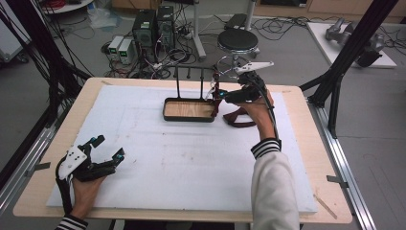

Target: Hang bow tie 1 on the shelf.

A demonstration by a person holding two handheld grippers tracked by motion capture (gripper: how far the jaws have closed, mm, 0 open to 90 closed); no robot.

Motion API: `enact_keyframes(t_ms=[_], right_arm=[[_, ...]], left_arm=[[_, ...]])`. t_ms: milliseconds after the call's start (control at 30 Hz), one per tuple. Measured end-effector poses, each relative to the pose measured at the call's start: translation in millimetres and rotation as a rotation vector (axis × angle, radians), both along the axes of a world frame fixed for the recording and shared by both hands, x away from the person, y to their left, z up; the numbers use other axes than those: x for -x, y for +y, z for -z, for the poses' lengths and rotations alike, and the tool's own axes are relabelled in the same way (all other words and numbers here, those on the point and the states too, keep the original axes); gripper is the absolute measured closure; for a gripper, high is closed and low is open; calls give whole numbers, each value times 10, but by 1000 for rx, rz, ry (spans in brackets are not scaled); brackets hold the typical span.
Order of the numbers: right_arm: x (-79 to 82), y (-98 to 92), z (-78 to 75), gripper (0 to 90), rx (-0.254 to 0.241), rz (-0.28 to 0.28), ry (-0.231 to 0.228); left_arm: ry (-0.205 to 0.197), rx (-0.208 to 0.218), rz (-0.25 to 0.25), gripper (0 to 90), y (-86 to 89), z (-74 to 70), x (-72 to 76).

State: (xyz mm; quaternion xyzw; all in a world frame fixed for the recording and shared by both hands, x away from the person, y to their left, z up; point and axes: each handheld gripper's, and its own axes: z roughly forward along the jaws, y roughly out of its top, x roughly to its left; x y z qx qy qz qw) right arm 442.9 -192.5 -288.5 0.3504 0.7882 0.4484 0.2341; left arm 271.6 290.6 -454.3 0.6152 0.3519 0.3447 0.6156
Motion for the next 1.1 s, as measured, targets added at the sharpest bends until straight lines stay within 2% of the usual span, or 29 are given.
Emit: enact_keyframes(t_ms=[33, 67, 100, 200, 233, 267, 300, 333, 400, 467, 567, 600, 667, 933, 1033, 1100], right_arm=[[0, 0, 0, 115, 0, 0, 0], [66, -32, -15, 116, -27, 14, -31], [156, -101, -38, 115, -54, 33, -32], [244, -158, -57, 116, -55, 43, -43], [299, -187, -55, 116, -69, 48, -67], [350, -213, -54, 116, -84, 52, -69], [435, -268, -40, 116, -78, 54, -73], [435, -268, -40, 116, -78, 54, -73], [591, -333, 4, 115, -96, 63, -72], [721, -357, 46, 115, -116, 64, -90], [897, -383, 112, 115, -122, 56, -106], [897, -383, 112, 115, -122, 56, -106], [1044, -419, 171, 115, -129, 63, -126], [1286, -596, 329, 115, -167, 105, -166], [1340, -635, 379, 116, -161, 107, -190], [1422, -661, 480, 115, -155, 105, -211]], left_arm=[[0, 0, 0, 114, 0, 0, 0], [0, 1, 0, 114, 0, 0, 0], [-2, 1, 0, 114, -1, 1, 0], [-8, 1, 0, 114, -3, 2, 6], [-9, 2, 0, 114, -3, 3, 7], [-8, 1, 1, 114, -1, 2, 8], [-9, 1, 0, 114, -1, 3, 8], [-8, 0, 1, 114, 0, 2, 8], [-1, -5, 5, 114, -1, -1, 0], [-2, -5, 4, 114, -3, -1, -1], [-3, -6, 3, 114, -6, -1, 0], [-4, -7, 2, 114, -6, -1, 0], [-5, -9, 3, 114, -9, -1, 0], [-8, -12, 1, 114, -9, -1, 4], [-7, -11, 1, 114, -9, -1, 4], [-7, -14, 1, 114, -10, -1, 5]])
